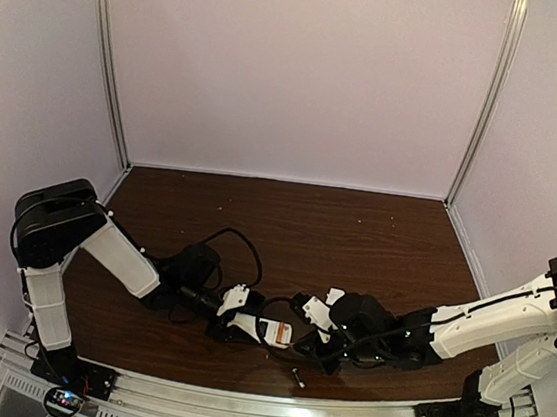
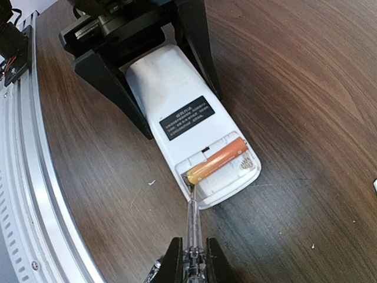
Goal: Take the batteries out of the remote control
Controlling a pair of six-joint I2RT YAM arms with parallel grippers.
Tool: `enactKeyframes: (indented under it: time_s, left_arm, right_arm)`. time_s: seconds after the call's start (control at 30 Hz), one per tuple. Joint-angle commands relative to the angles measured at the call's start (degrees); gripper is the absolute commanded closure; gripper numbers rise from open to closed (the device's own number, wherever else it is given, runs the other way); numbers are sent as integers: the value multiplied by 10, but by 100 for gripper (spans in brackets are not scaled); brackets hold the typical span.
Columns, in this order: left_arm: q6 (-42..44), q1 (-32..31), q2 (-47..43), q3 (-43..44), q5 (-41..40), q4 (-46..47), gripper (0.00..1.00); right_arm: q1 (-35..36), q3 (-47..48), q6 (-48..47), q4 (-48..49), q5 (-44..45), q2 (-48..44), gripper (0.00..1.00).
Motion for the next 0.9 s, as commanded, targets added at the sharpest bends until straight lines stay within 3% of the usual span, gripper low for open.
enactKeyframes:
  time_s: [0.0,0.2,0.43,0.87]
  left_arm:
    - [10,3,2,16,22,27,100]
    - [11,3,3,18,27,23,100]
    - [11,3,4,19,28,22,100]
    - [13,3,5,21,25,18,100]
  right_arm:
    - [2,-24,-21,47,8,18,100]
    - [2,-30,-19,58,22,22,100]
    - [1,-43,-13,39,131,-9,100]
    - [2,-24,-18,25,147,15,100]
